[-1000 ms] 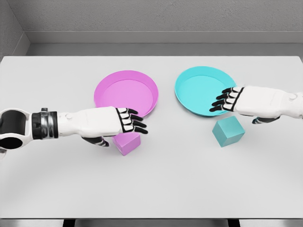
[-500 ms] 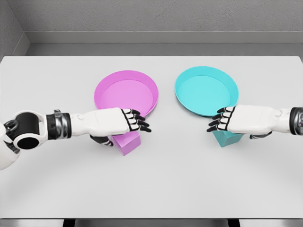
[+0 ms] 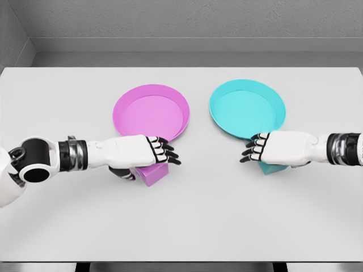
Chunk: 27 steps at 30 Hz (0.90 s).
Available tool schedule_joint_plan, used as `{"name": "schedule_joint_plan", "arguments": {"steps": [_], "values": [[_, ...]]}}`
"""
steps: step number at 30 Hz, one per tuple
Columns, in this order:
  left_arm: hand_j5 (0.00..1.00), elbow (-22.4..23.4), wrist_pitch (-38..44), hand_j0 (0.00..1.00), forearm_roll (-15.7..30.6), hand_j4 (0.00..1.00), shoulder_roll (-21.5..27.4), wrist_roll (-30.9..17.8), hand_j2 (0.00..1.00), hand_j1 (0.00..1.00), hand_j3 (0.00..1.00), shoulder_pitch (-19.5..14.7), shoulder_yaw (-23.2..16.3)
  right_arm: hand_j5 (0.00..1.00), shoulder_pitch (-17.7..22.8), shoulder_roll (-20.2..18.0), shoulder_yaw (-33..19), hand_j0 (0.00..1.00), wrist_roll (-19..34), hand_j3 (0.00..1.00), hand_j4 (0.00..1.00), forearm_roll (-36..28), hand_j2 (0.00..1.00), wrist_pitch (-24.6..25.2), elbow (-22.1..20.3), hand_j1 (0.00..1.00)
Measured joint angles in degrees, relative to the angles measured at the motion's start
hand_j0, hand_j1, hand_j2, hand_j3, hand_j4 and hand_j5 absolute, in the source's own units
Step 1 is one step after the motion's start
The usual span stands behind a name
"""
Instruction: Place the blocks in the corresponding plates according to their colors
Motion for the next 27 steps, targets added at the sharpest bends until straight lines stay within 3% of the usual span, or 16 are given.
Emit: {"name": "schedule_joint_plan", "arguments": {"steps": [2, 4, 6, 18, 27], "values": [[0.99, 0.02, 0.02, 0.99, -0.27, 0.99, 0.09, 0.00, 0.99, 0.99, 0.99, 0.00, -0.03, 1.00, -0.09, 0.03, 0.47, 1.00, 0.01, 1.00, 1.00, 1.04, 1.00, -0.02, 0.34, 1.00], [0.93, -0.01, -0.02, 0.93, -0.54, 0.93, 0.13, 0.00, 0.93, 0.93, 0.93, 0.00, -0.11, 0.71, -0.09, 0.06, 0.50, 0.71, -0.04, 0.71, 0.71, 1.46, 0.71, 0.02, 0.56, 0.71], [0.88, -0.03, -0.07, 0.88, -0.76, 0.88, 0.15, -0.01, 0.88, 0.88, 0.88, 0.00, -0.18, 0.63, -0.09, 0.10, -0.12, 0.63, -0.01, 0.63, 0.63, 1.74, 0.63, -0.01, 0.70, 0.63], [0.54, -0.23, -0.65, 0.54, -1.83, 0.54, 0.13, 0.22, 0.54, 0.54, 0.54, -0.09, -0.61, 0.63, -0.18, 0.10, -1.41, 0.63, 0.07, 0.63, 0.63, 0.76, 0.63, -0.06, 1.02, 0.63], [0.41, -0.64, -6.05, 0.41, -1.62, 0.41, 0.27, 0.01, 0.41, 0.41, 0.41, -2.02, -0.66, 0.63, -0.18, 0.18, -5.59, 0.63, 0.03, 0.63, 0.63, -5.60, 0.63, -0.10, 2.70, 0.63]]}}
